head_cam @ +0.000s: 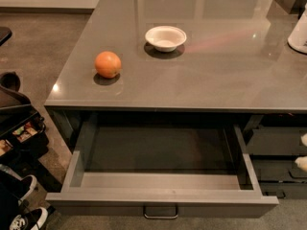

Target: Close top drawer

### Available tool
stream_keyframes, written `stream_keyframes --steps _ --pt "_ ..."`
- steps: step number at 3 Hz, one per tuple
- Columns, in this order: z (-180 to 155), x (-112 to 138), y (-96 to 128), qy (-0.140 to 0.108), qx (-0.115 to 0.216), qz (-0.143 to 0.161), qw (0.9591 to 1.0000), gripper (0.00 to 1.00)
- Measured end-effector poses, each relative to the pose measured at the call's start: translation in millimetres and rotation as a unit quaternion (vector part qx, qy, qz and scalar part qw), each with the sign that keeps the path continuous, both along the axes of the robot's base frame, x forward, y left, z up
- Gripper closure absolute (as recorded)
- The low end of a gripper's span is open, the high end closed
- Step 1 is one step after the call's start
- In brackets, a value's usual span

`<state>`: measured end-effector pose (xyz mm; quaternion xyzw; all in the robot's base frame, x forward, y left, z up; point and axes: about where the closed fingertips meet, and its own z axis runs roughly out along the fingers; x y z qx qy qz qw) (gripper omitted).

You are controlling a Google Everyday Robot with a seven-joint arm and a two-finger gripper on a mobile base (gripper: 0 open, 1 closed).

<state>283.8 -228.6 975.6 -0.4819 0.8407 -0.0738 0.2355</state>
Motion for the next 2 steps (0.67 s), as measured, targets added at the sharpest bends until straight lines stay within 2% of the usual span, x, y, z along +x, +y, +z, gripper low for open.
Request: stream_keyframes --steps 1,2 --pt "-12 -8 1 -0.007 0.023 -0.013 0.9996 0.86" --pt "-55 -21 0 -0.022 0.093 -0.043 0.9945 1.00"
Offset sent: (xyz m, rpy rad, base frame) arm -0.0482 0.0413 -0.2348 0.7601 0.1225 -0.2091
